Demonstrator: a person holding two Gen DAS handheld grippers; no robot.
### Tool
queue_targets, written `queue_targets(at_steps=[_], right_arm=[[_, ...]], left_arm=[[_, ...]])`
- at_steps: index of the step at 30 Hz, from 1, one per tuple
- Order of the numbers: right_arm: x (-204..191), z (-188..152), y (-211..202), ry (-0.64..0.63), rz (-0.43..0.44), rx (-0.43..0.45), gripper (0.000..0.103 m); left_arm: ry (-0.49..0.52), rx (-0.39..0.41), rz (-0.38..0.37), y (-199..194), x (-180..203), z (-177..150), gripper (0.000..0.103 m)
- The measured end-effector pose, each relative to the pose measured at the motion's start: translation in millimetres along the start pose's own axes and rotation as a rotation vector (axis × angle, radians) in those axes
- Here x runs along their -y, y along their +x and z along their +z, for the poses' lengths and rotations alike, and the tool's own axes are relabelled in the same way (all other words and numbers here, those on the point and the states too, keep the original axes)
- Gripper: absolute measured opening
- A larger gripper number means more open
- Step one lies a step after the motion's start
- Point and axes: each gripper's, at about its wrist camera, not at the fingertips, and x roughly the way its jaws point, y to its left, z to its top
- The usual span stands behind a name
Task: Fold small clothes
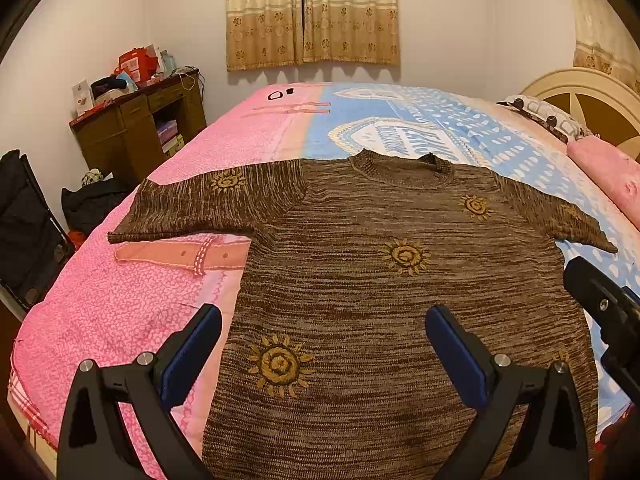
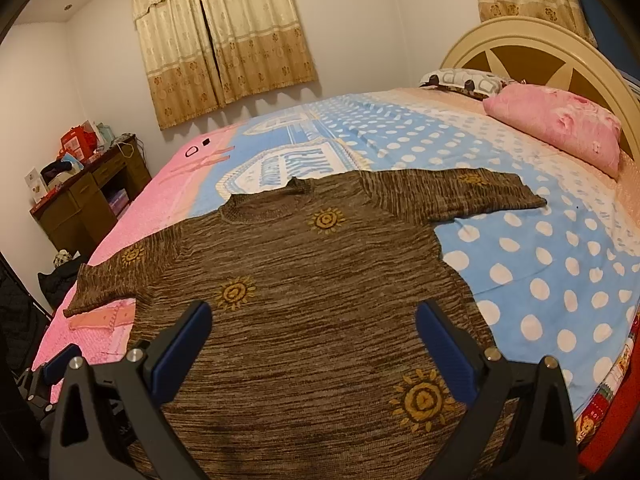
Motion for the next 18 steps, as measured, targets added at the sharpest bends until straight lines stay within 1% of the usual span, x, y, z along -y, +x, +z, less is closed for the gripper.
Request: queue_targets(at_steps=[8, 18], right_arm=[[-0.3, -0.4, 0.0, 0.001, 0.001, -0.001, 0.103], [-1.2, -3.9, 7.1, -0.015, -0.001, -0.031, 0.103]], left_arm=[[0.001, -0.002, 0.000, -0.5, 0.9, -0.2, 0.102], [0.005, -0.011, -0.007, 1.8, 2.6, -0.8, 0.102]])
